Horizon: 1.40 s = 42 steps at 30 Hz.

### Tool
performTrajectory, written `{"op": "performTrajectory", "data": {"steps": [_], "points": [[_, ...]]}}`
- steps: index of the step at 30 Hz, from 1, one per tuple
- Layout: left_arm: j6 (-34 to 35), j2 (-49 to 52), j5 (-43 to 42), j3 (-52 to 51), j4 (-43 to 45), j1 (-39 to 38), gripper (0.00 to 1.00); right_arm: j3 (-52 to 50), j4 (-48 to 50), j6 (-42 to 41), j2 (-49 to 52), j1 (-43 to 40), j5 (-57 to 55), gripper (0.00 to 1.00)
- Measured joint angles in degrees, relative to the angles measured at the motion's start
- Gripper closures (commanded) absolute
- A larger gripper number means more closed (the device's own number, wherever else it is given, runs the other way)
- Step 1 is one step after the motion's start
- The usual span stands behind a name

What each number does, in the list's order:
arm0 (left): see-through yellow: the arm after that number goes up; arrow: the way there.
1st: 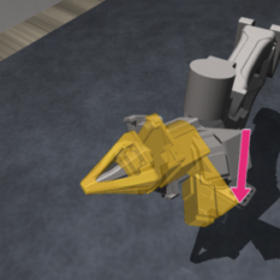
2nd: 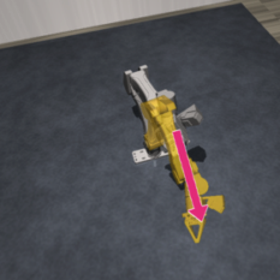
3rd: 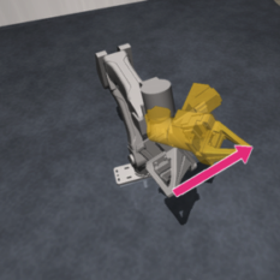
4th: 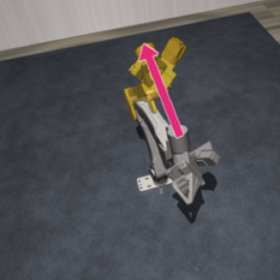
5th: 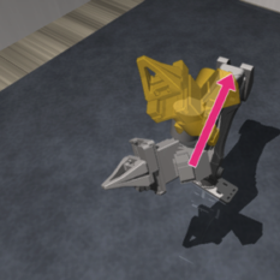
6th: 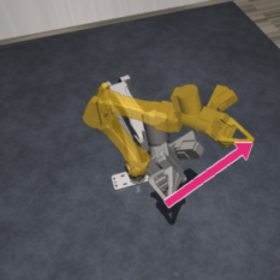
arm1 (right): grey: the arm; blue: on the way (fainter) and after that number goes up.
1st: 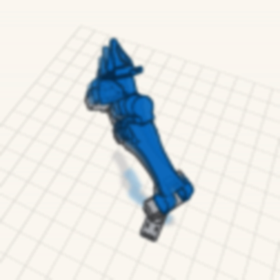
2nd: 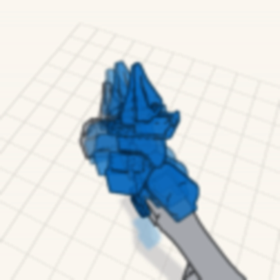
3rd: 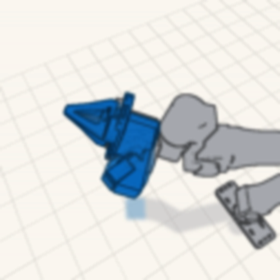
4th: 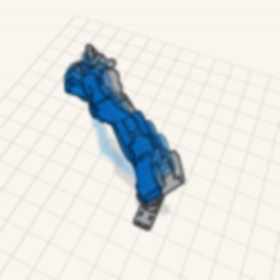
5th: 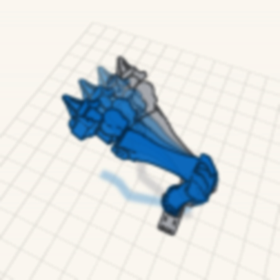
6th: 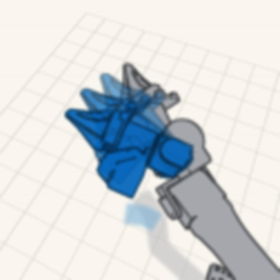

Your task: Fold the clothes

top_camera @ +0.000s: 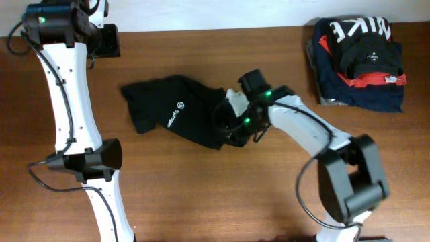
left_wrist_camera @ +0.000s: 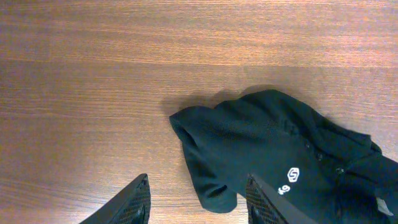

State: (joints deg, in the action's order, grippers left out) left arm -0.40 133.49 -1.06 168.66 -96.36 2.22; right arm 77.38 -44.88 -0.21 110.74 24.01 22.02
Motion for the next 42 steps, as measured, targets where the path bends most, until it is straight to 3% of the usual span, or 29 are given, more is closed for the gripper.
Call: {"op": "performTrajectory", "data": {"steps": [1,5,9,14,19,27,36,42], "points": [[0.00,0.00,0.00,0.00,0.00,0.00,0.50,0.00,0.15,0.09,0.66,0.20,-0.15,0.54],[0.00,0.00,-0.02,0.00,-0.11,0.00,0.50,-0.04,0.66,-0.24,1.81,0.31,-0.70,0.96],[0.00,0.00,-0.02,0.00,-0.13,0.00,0.51,0.31,0.17,-0.22,1.81,0.31,-1.01,0.96],[0.00,0.00,-0.09,0.00,-0.22,0.00,0.52,7.23,-8.07,-0.20,1.14,-0.68,-0.96,0.96],[-1.11,0.00,-1.88,0.00,-0.28,0.00,0.57,24.85,-17.99,-0.15,-3.93,-5.92,-0.98,0.96],[-7.85,-0.07,-10.19,0.00,-0.28,-1.27,0.53,47.45,-22.84,0.46,-8.17,-10.91,-1.44,0.96],[-18.69,-0.74,-13.81,-0.66,-0.28,-9.55,0.50,48.85,-21.97,0.70,-8.15,-10.91,-4.17,0.96],[-24.61,-1.81,-13.75,-11.52,-0.15,-14.95,0.49,48.85,-22.47,0.70,-8.15,-12.11,-5.09,0.96]]}}
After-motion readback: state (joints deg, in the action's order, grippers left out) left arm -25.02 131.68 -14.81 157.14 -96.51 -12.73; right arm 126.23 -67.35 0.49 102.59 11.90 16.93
